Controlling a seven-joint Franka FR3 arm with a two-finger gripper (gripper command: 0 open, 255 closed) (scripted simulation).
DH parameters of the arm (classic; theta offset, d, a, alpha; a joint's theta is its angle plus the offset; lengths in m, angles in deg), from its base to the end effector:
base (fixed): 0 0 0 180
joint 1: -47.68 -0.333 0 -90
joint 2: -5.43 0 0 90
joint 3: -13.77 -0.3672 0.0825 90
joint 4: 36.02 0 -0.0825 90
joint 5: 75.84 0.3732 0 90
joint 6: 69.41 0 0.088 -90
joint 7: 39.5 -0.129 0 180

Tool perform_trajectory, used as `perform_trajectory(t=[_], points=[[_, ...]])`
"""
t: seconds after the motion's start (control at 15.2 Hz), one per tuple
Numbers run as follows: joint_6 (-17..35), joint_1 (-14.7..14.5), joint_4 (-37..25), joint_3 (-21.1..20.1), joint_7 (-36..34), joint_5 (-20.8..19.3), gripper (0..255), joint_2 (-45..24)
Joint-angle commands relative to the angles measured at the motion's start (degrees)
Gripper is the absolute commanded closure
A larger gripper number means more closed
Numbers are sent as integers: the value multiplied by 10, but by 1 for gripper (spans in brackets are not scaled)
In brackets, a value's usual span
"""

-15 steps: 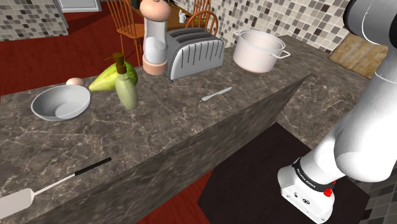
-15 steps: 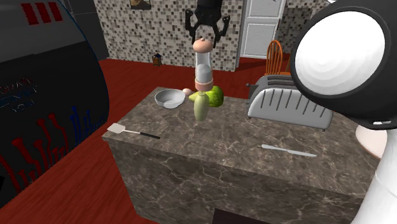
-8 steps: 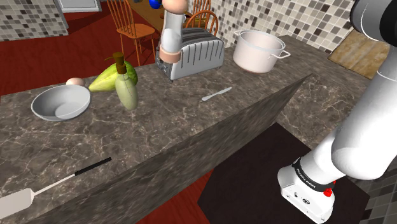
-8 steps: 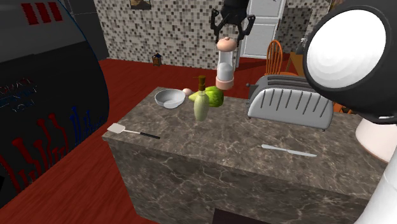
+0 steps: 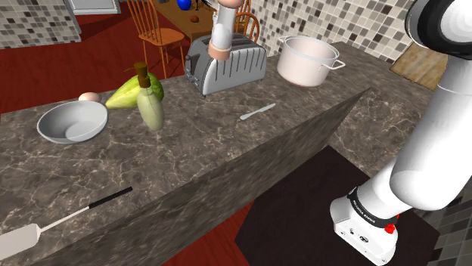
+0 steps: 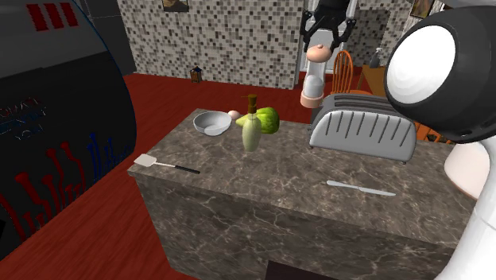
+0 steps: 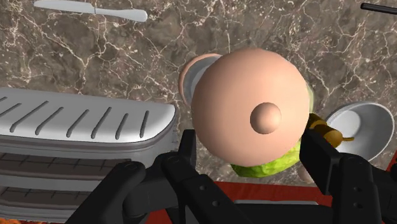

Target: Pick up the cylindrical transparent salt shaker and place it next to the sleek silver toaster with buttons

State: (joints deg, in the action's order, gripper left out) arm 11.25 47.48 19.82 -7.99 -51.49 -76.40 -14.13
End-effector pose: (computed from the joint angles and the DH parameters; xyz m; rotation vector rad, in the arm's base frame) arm 0.6082 0.1784 0.7162 -2.9892 -0.2167 -0.1158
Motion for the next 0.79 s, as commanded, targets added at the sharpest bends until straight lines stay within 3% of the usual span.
perform_trajectory(t=[0.0,0.13,0.73], points=[[-7,17,-17,7,26,1,255,-12],[-21,24,-47,12,41,-2,255,-31],[86,51,122,13,58,22,255,32]])
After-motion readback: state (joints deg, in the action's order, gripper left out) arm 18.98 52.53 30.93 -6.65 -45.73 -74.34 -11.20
